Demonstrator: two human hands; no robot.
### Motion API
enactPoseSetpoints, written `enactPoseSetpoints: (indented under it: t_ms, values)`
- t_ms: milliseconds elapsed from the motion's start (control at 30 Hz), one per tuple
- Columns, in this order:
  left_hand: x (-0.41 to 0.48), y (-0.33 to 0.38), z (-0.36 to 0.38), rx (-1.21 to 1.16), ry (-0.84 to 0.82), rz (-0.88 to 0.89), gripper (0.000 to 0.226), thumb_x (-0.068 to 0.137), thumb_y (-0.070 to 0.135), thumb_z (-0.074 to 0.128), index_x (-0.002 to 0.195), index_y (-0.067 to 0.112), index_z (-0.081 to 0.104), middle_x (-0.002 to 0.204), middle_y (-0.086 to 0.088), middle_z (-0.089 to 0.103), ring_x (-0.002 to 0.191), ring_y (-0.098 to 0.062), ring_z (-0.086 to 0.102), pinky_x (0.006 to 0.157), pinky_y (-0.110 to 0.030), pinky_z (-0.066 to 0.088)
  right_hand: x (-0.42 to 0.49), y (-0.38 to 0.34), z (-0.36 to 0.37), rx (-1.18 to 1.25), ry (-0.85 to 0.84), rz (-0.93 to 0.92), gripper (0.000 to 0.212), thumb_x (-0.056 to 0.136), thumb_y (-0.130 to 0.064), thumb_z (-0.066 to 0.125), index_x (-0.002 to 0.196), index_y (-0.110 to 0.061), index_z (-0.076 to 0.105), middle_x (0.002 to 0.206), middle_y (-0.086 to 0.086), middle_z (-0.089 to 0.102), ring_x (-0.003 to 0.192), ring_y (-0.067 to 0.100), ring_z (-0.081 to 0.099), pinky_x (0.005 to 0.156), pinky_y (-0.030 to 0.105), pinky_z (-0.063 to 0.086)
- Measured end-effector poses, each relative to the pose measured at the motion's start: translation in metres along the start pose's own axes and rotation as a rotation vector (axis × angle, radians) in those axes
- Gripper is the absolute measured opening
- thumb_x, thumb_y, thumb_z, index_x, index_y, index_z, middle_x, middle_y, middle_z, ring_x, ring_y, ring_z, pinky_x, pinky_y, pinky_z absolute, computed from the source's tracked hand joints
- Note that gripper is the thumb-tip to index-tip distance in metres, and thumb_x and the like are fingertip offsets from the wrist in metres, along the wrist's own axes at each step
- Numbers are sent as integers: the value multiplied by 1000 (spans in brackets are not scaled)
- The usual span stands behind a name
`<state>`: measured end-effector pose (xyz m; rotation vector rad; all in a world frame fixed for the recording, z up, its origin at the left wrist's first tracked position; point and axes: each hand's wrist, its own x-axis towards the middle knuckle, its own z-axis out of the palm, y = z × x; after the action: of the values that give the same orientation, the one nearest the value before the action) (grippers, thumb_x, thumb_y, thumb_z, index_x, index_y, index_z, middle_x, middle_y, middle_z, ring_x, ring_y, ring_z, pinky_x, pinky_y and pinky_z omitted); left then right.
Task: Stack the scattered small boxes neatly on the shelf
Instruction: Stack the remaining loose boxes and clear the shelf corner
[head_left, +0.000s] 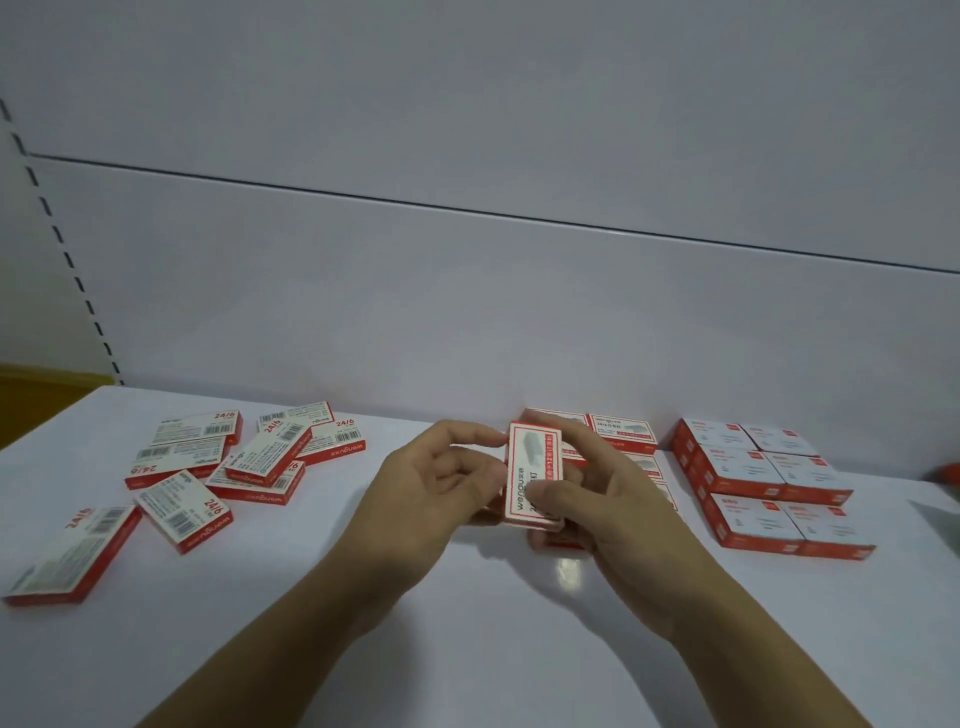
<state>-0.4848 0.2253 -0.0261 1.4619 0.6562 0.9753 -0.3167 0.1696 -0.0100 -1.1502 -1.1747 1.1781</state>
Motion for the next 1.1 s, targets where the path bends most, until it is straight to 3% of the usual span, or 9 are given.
enactPoseSetpoints:
  t_ms: [67, 167, 333, 400, 567, 700, 867, 967, 1100]
  values:
    - [-2, 0, 5, 96, -58, 16, 38, 78, 38, 71, 115, 40, 61, 99, 4, 70, 89, -20, 69, 75, -30, 57, 0, 1, 3, 3, 94, -45, 38, 85, -5, 67, 112, -30, 63, 97, 14, 73, 85, 36, 69, 77, 43, 58]
    - [-4, -5, 12, 154, -51, 1, 54, 76, 23, 79, 117, 50, 56, 102, 14, 67, 91, -14, 68, 73, -25, 56, -1, 4, 11, -23, 204, -58, 23, 86, -12, 68, 105, -24, 62, 92, 9, 75, 85, 28, 72, 80, 52, 57]
    - [-2, -3, 8, 153, 68, 41, 43, 79, 11, 75, 109, 41, 63, 98, 16, 70, 83, -11, 67, 67, -20, 54, -1, 1, 10, 3, 345, -79, 15, 89, -11, 63, 103, -10, 57, 84, 4, 76, 74, 22, 73, 58, 25, 57]
    - [0, -3, 5, 163, 129, 57, 37, 83, 11, 70, 107, 38, 63, 96, 19, 70, 76, -11, 65, 62, -17, 50, 0, -1, 6, 30, 367, -78, 19, 88, -10, 65, 104, -8, 55, 83, 5, 76, 72, 25, 73, 59, 24, 56]
    - [-1, -3, 7, 183, 169, 106, 40, 89, 10, 62, 112, 43, 59, 95, 23, 67, 73, -7, 63, 60, -15, 49, -1, 0, 8, -46, 305, -84, 23, 90, -13, 63, 107, -29, 65, 87, 4, 75, 73, 25, 73, 64, 26, 55]
    - [-2, -5, 5, 246, 153, 82, 54, 76, 14, 77, 114, 48, 58, 98, 21, 68, 85, -10, 66, 72, -22, 55, -1, 0, 6, -31, 259, -73, 21, 88, -14, 65, 106, -24, 68, 91, 4, 75, 77, 25, 73, 66, 26, 56]
    - [0, -4, 3, 328, 235, 134, 48, 76, 8, 77, 104, 45, 62, 94, 21, 70, 88, -11, 66, 77, -22, 54, -3, -4, 3, -504, 248, -159, 48, 76, -14, 79, 115, -36, 62, 111, -18, 65, 92, 2, 65, 72, 19, 55]
    - [0, -6, 3, 366, 231, 139, 49, 76, 10, 77, 102, 49, 61, 94, 25, 69, 88, -10, 65, 76, -22, 54, -4, -5, 3, -842, 277, -333, 51, 76, -20, 79, 117, -42, 58, 117, -27, 53, 103, -7, 53, 88, 10, 43]
    - [0, -10, 3, 471, 215, 164, 54, 74, 16, 79, 97, 58, 55, 91, 41, 60, 91, 5, 59, 65, -7, 48, -1, 0, -3, -1081, 211, -355, 52, 78, -27, 77, 124, -39, 55, 113, -33, 42, 104, -9, 39, 89, -2, 28]
